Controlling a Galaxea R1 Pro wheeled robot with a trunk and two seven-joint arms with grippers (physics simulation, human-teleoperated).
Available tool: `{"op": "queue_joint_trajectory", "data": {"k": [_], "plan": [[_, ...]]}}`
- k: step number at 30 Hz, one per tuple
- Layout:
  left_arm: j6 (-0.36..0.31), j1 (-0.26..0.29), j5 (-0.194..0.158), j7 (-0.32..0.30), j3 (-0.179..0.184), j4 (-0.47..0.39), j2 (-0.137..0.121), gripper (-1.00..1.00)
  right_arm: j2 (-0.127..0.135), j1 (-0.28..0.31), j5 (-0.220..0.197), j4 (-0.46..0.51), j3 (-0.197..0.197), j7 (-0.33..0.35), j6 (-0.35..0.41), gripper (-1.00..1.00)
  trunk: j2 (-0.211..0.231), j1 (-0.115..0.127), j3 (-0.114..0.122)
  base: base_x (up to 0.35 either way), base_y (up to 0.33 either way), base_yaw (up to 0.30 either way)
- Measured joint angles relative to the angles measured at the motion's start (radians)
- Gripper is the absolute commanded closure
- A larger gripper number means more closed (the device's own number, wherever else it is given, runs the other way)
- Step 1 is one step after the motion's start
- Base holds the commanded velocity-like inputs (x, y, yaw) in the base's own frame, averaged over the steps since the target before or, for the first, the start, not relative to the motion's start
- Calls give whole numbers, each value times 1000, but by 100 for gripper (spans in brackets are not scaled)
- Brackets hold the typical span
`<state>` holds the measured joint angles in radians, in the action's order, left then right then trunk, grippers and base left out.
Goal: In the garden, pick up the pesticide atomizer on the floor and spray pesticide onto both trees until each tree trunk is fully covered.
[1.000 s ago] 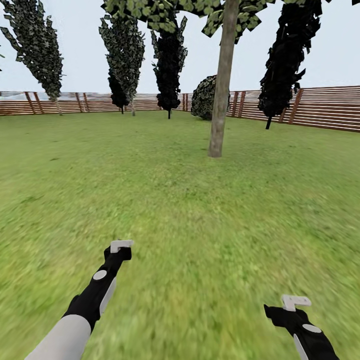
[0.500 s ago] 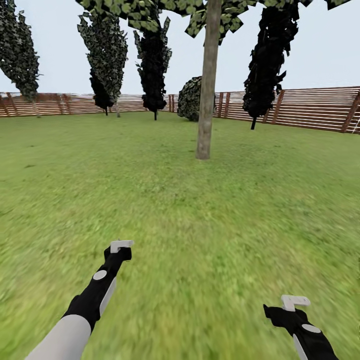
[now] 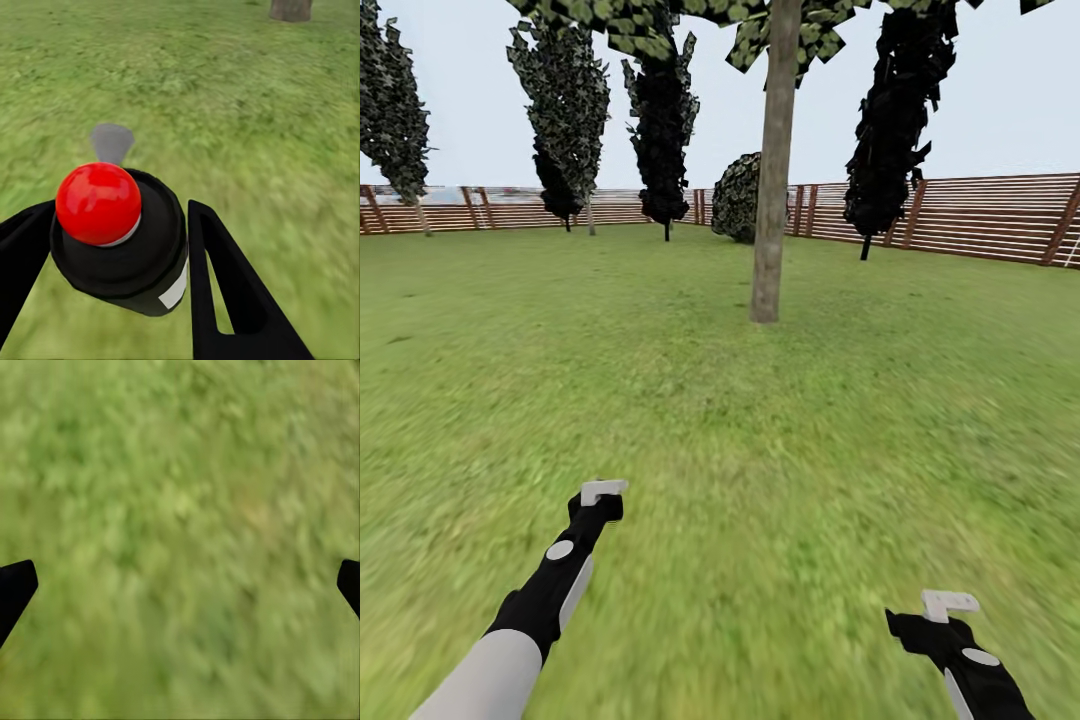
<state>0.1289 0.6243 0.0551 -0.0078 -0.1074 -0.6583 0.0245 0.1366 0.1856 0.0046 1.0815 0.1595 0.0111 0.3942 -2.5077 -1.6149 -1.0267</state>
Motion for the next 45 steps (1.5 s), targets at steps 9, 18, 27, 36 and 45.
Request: {"op": "queue_joint_trajectory", "data": {"k": [9, 18, 27, 36, 45], "plan": [[0, 0, 0, 0, 0, 0, 0, 100, 2, 0, -6, 0, 1, 0, 0, -100, 0, 0, 0, 324, 0, -13], [0, 0, 0, 0, 0, 0, 0, 100, 4, 0, -11, 0, 2, 0, 0, -100, 0, 0, 6, 324, 0, -214], [0, 0, 0, 0, 0, -1, 0, 100, 3, 0, -2, 0, 1, 1, 0, -100, 0, 0, 9, 324, 0, -73], [0, 0, 0, 0, 0, -1, 0, 100, 3, 0, -4, 0, 1, 1, 0, -100, 0, 0, 9, 324, 0, -55], [0, 0, 1, 0, 0, -1, 0, 100, 3, 0, -2, 0, 0, 0, 0, -100, 0, 0, 9, 324, 0, -107]]}}
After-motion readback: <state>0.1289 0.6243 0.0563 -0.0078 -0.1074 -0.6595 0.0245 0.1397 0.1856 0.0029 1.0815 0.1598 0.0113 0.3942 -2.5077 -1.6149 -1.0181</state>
